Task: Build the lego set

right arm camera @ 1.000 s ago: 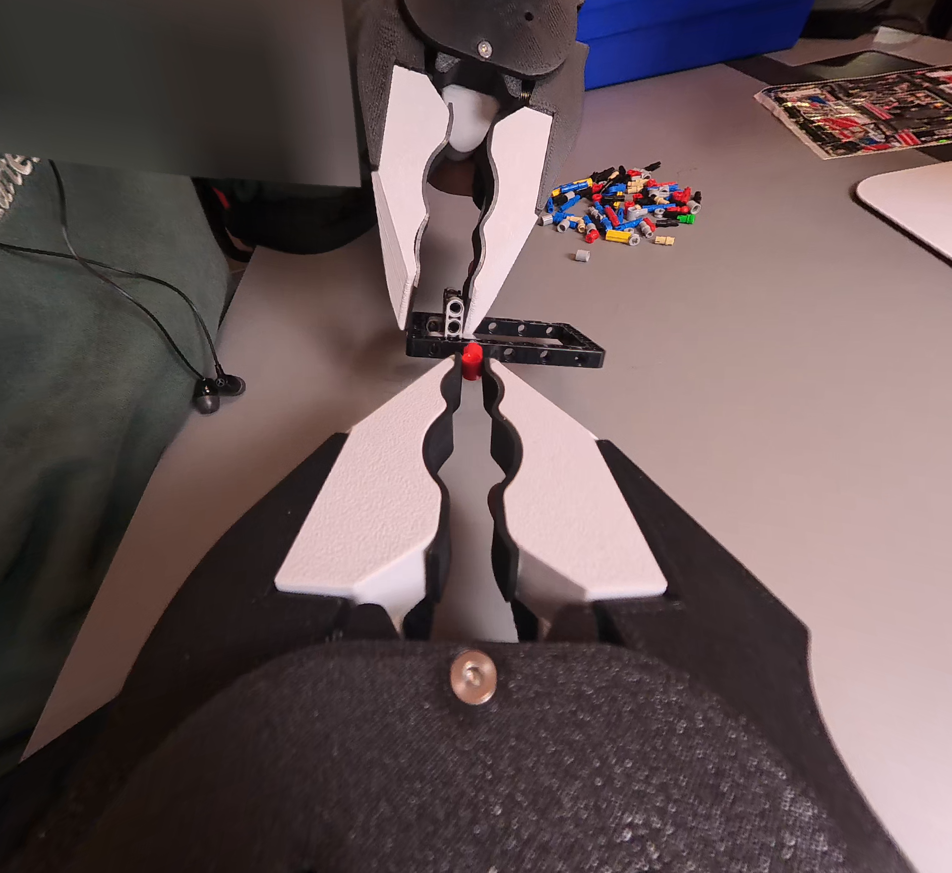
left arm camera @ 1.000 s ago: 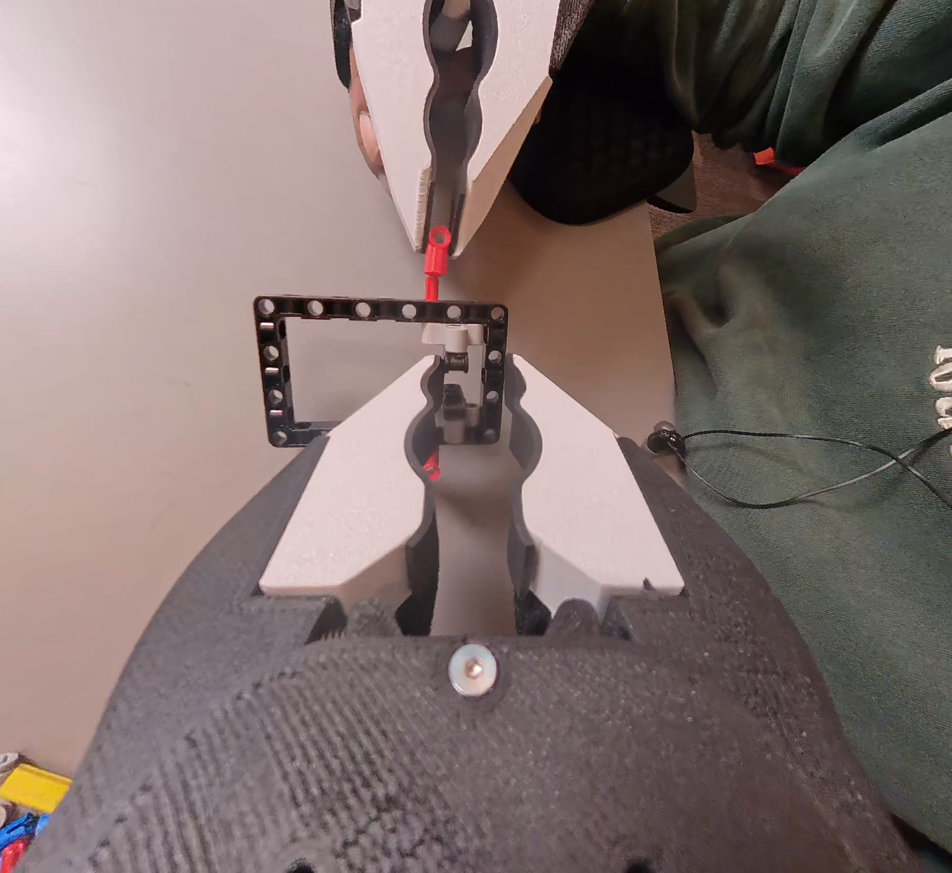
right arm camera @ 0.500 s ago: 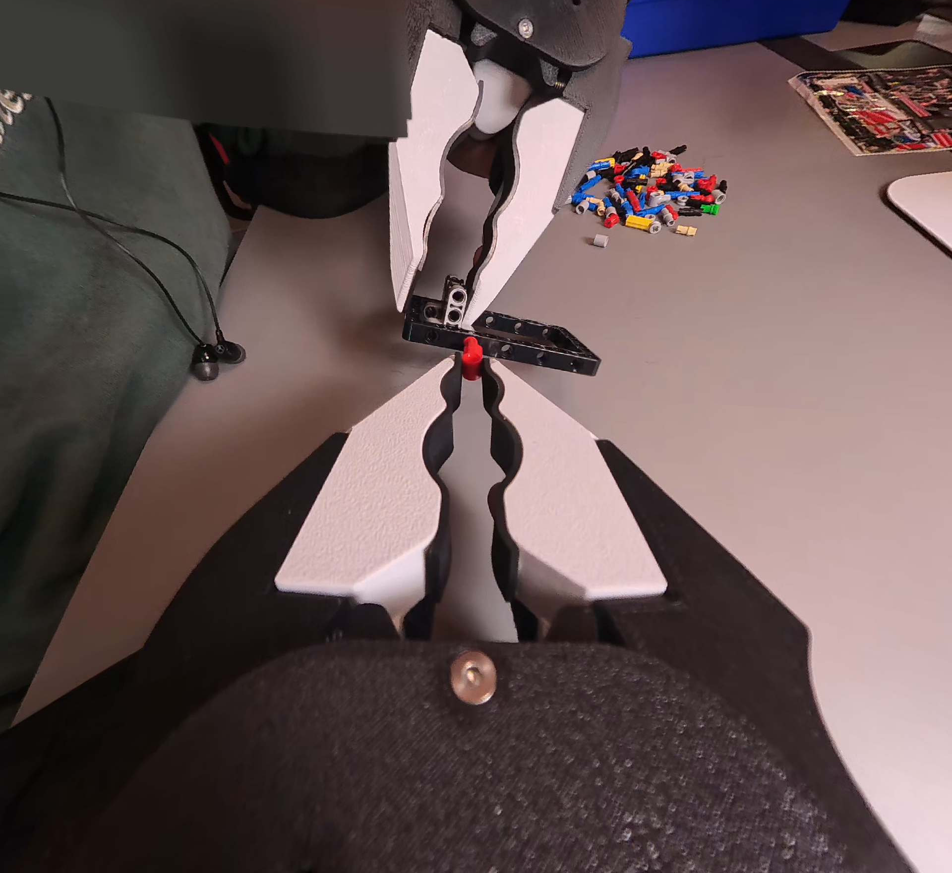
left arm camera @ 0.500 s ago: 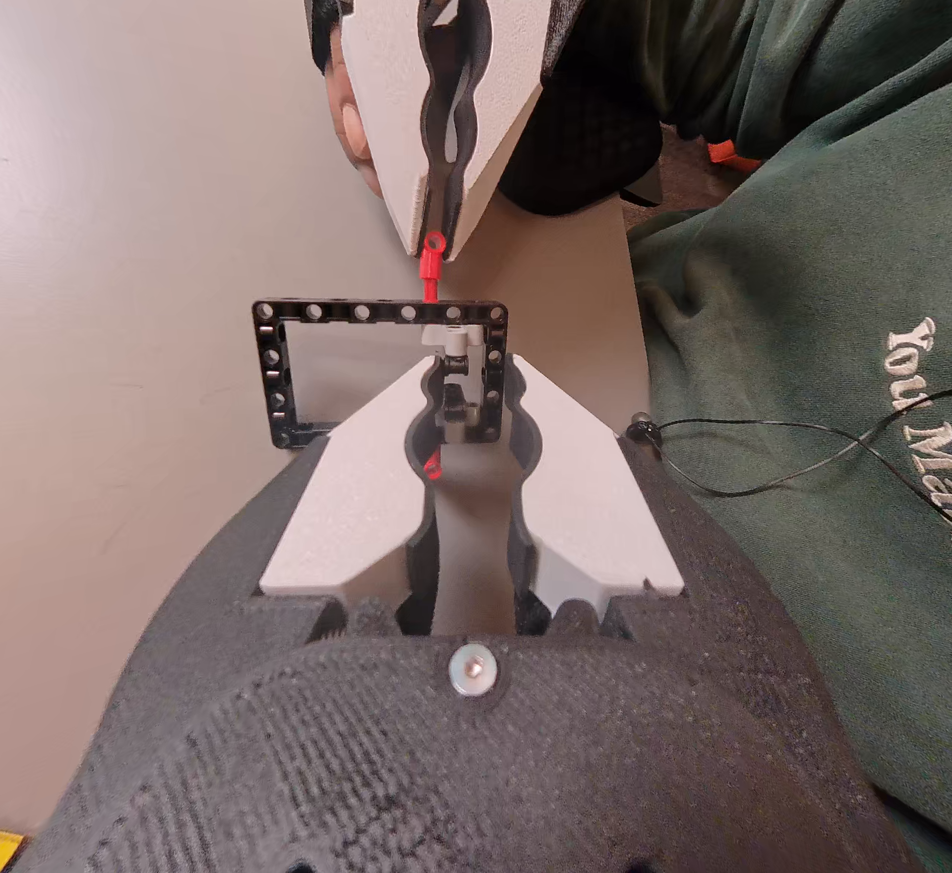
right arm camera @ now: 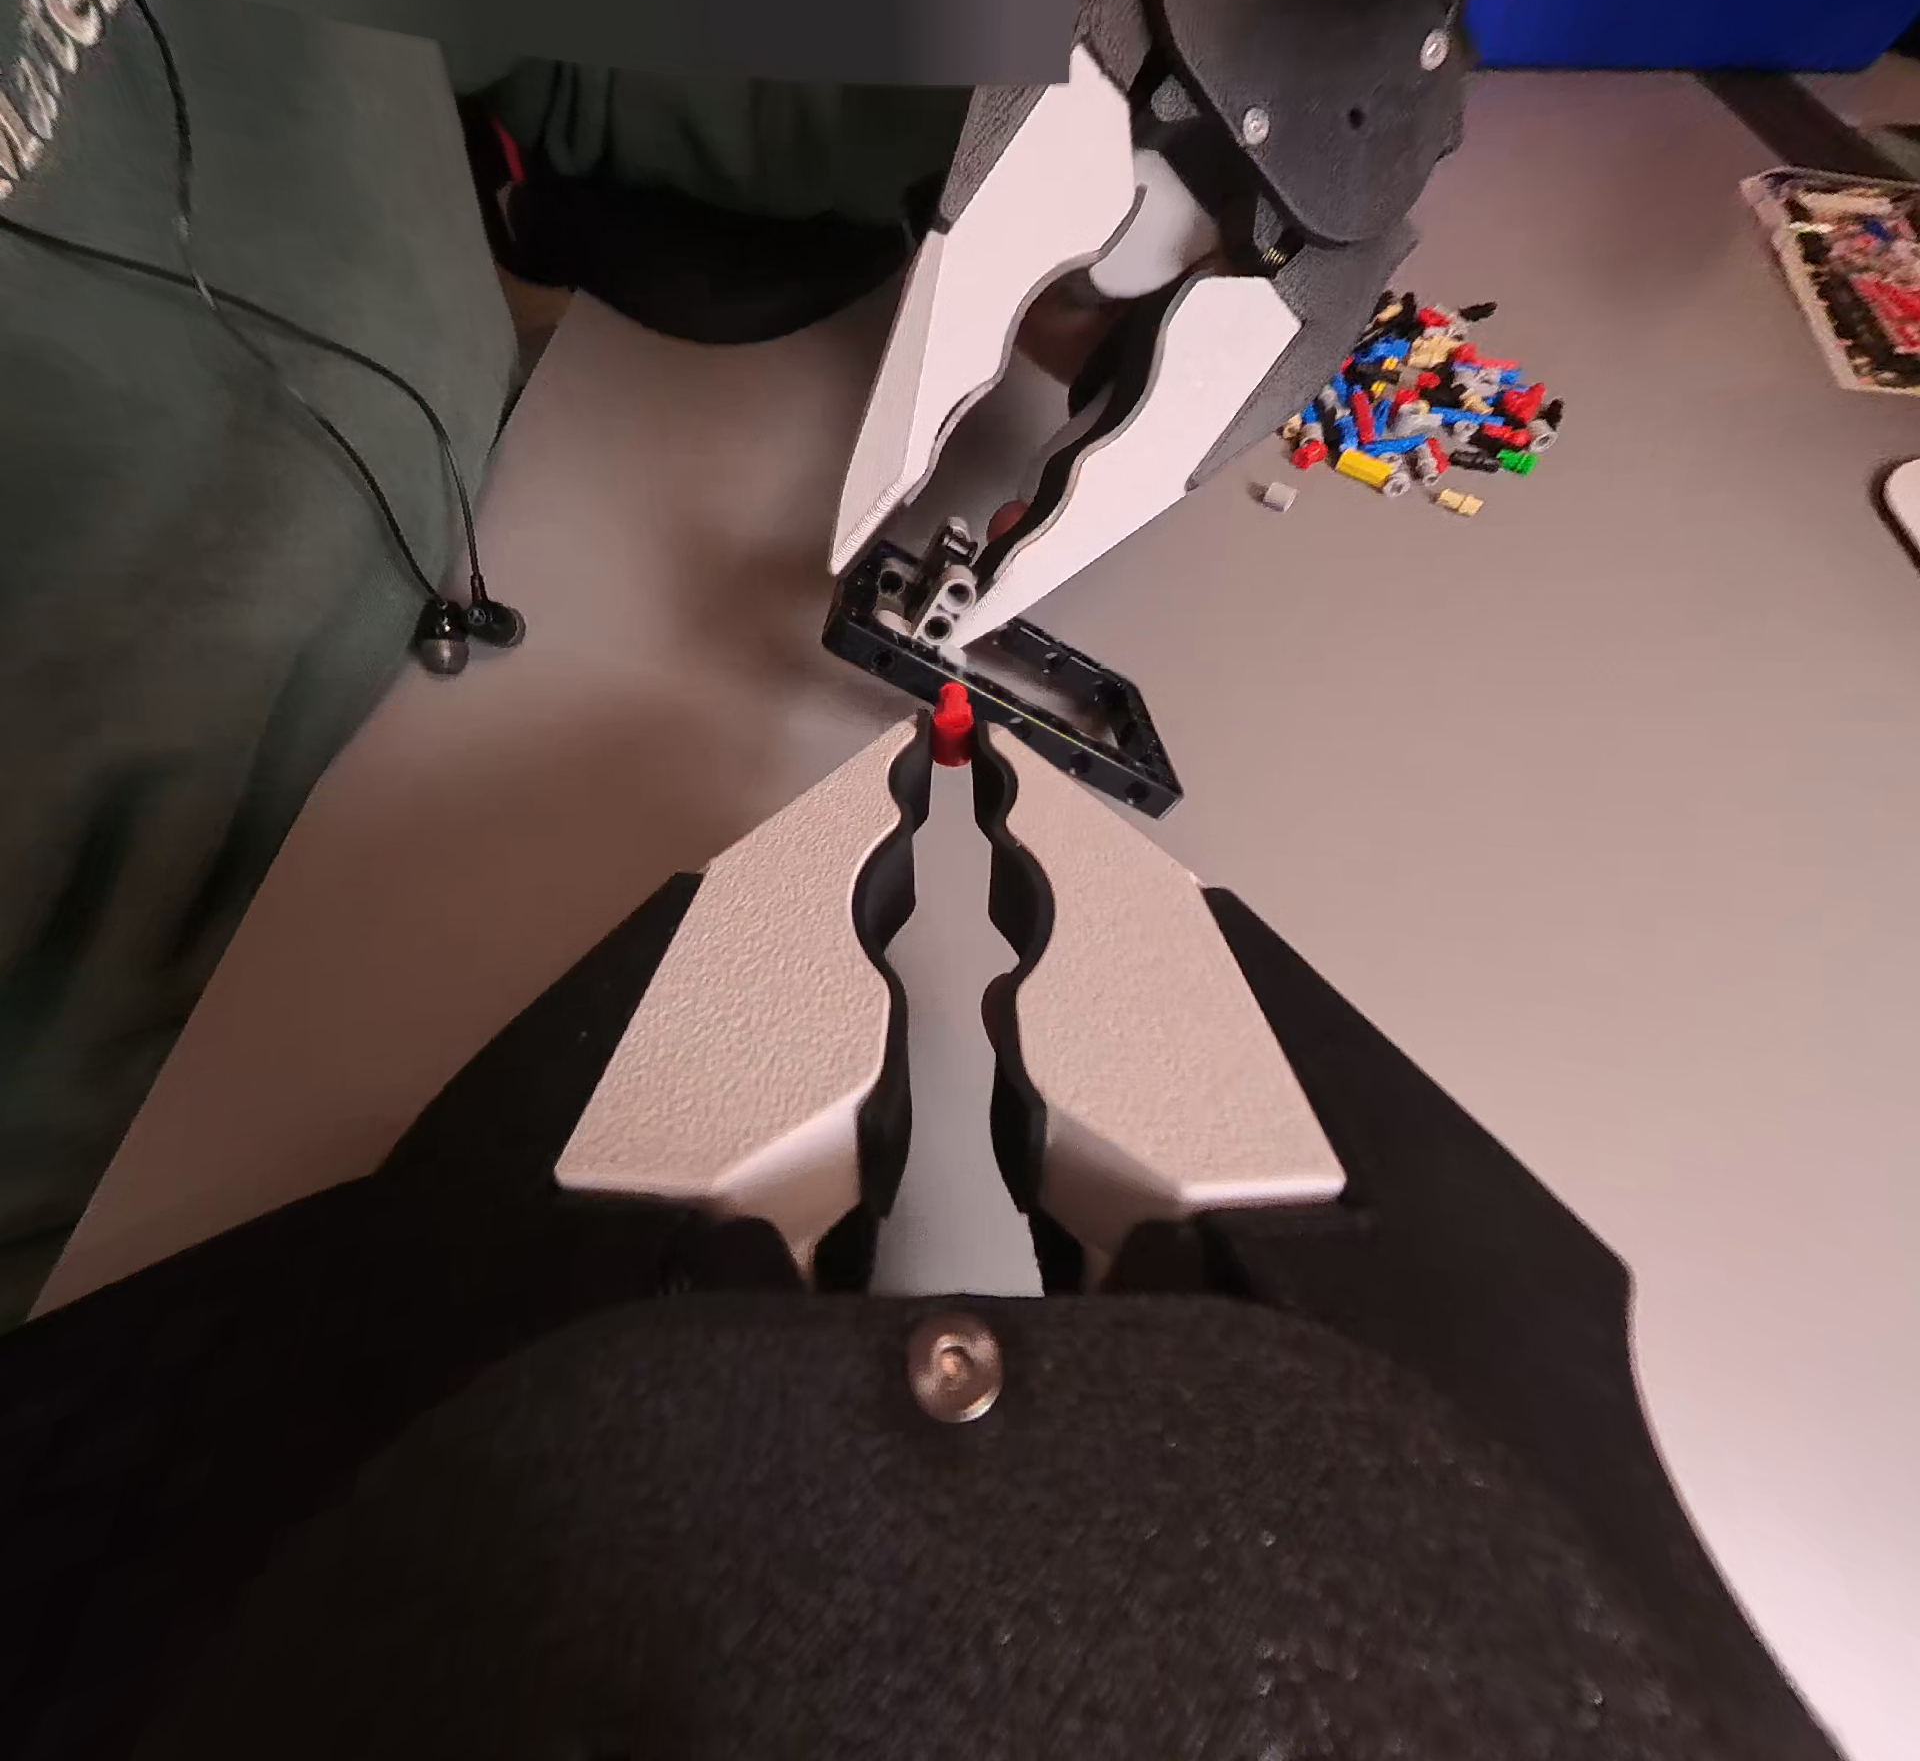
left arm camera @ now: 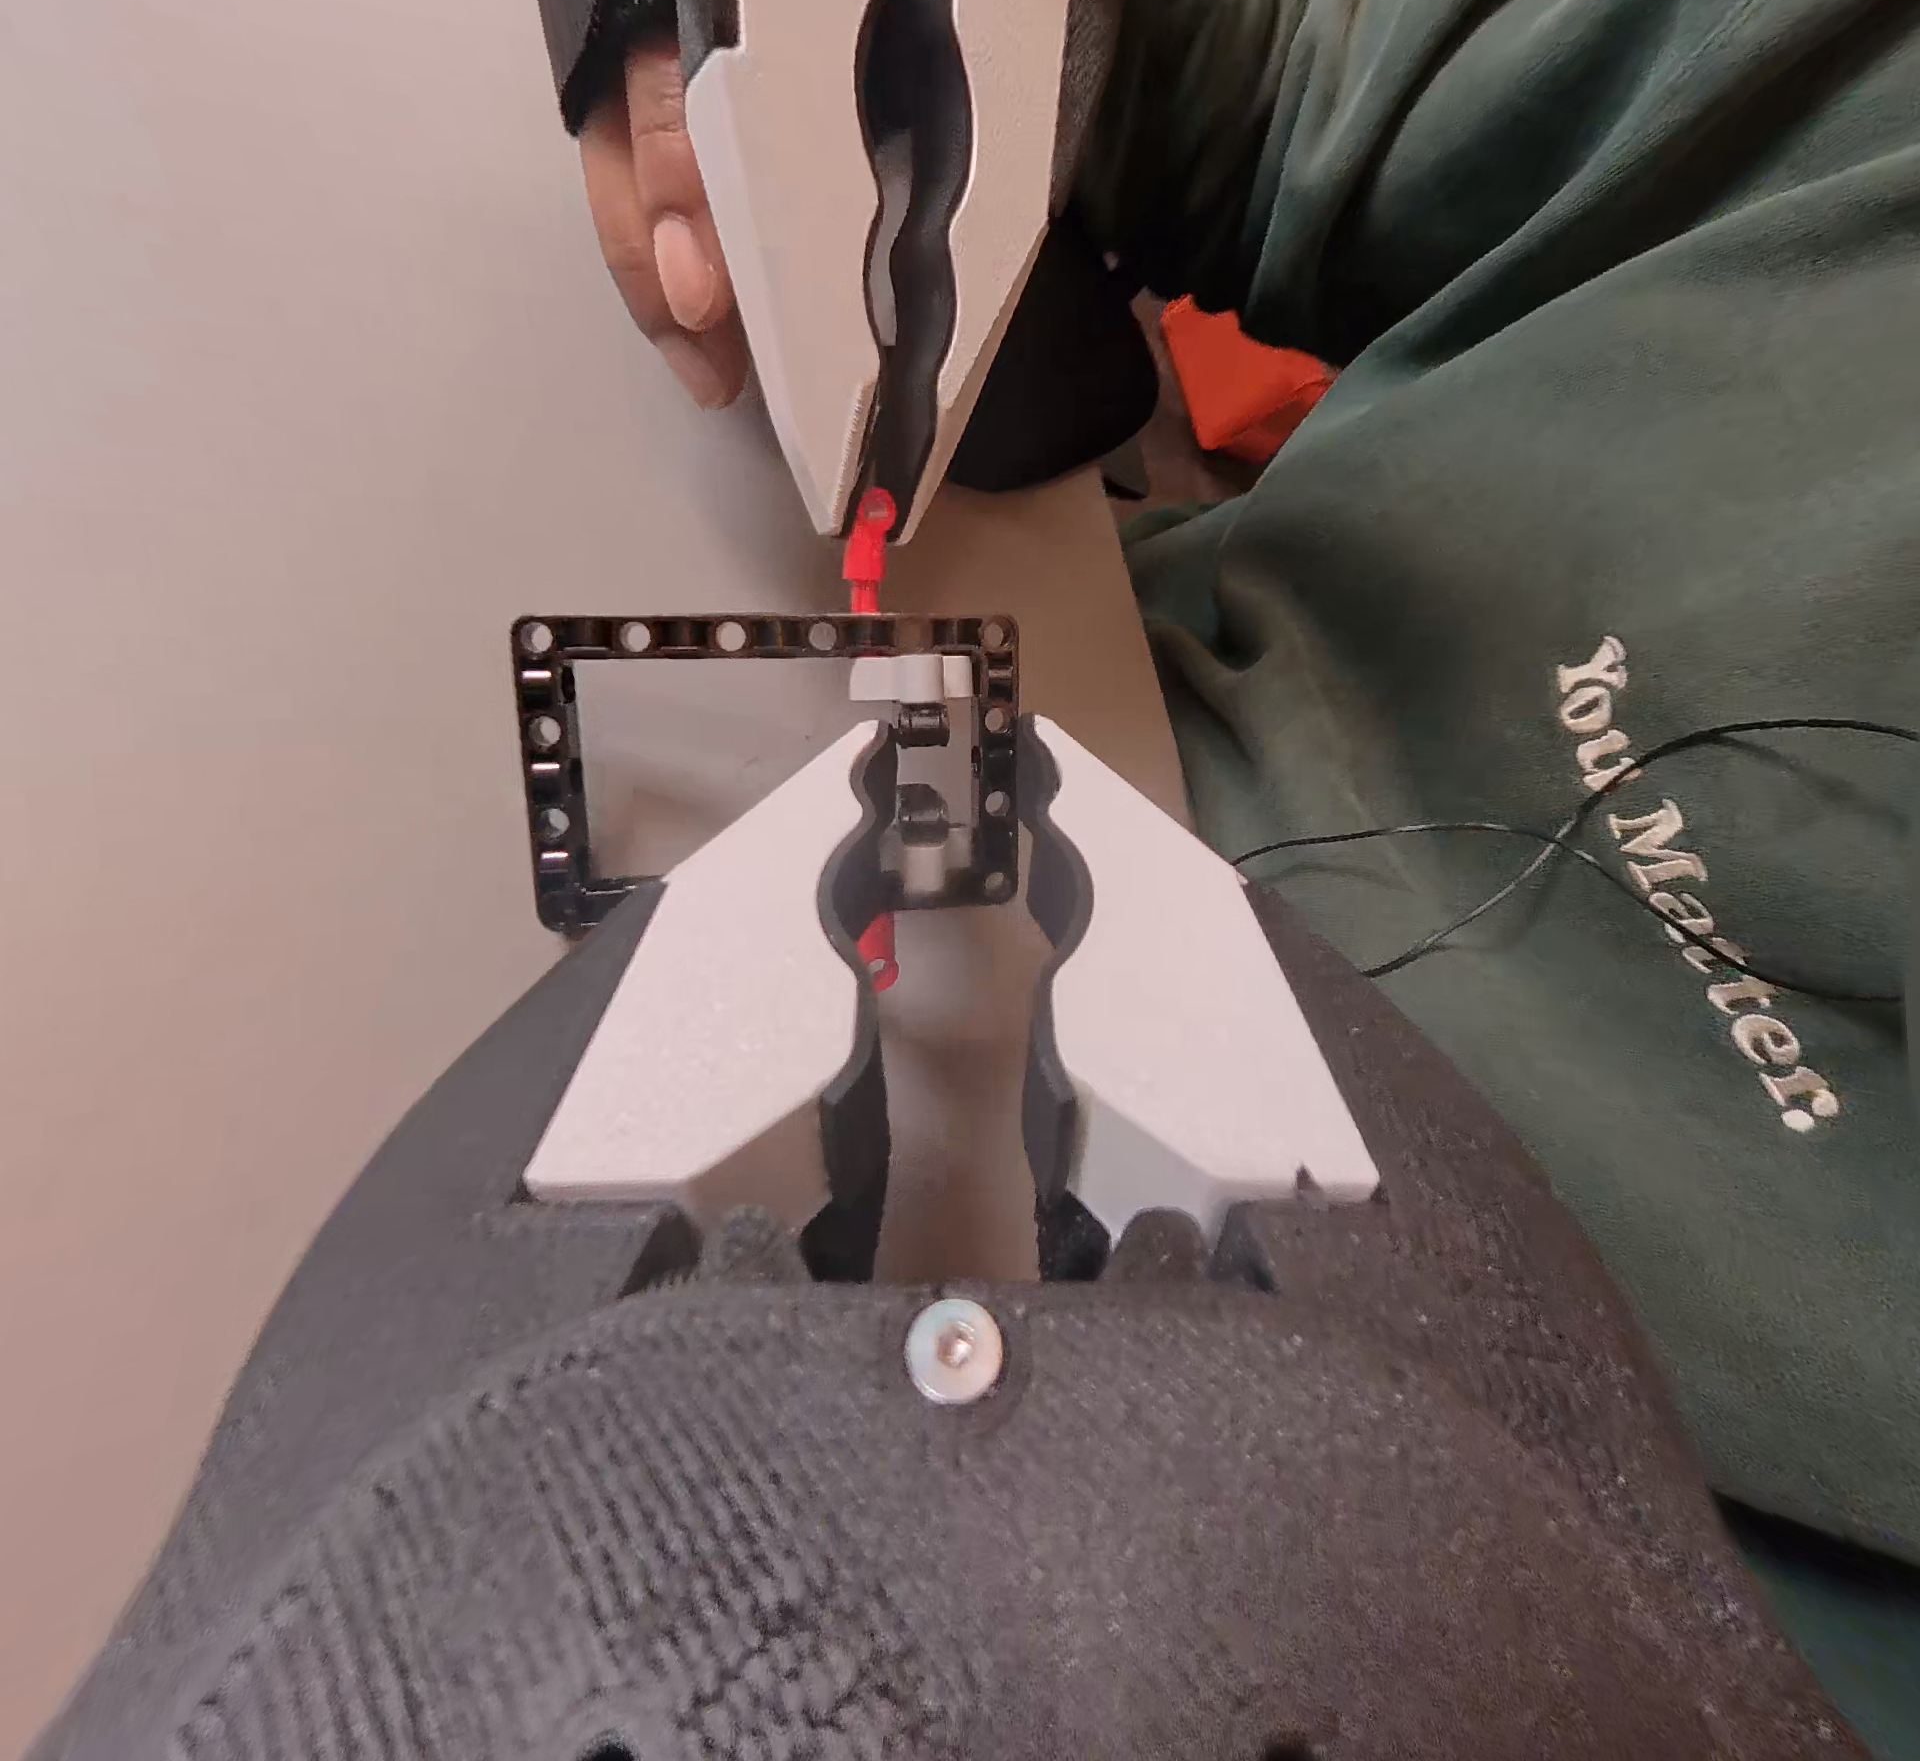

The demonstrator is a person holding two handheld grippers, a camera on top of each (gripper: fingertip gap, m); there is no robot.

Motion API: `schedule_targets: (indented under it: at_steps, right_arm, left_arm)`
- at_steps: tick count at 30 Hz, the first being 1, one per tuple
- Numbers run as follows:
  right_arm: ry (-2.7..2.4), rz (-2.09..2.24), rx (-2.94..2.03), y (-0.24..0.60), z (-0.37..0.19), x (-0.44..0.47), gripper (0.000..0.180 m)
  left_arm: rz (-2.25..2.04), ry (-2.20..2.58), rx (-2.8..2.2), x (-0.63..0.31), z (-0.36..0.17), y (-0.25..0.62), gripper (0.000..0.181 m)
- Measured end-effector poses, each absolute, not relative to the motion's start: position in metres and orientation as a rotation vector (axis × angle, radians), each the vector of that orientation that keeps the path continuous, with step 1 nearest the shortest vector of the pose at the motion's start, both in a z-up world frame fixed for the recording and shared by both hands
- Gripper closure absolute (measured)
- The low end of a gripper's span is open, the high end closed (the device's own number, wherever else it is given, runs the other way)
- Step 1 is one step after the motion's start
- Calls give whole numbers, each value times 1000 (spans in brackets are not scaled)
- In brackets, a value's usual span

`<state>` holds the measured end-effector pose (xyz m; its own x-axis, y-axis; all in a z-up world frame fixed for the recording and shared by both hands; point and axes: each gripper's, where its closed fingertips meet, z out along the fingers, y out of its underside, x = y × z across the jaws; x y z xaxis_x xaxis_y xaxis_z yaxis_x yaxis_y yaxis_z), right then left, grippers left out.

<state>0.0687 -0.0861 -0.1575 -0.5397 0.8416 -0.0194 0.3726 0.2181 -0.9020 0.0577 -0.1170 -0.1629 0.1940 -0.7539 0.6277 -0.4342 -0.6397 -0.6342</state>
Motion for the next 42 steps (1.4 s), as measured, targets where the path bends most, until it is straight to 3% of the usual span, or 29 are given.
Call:
schedule_targets:
  at_steps: [28, 42]
  right_arm:
    - [-2000, 1429, -1247, -100, -167, 75, 174]
    - [-1835, 1528, -1745, -92, -177, 70, 174]
  left_arm:
    - [-1357, 1241, -2042, 74, -168, -126, 161]
    - [-1058, 1343, -2052, 69, -181, -119, 160]
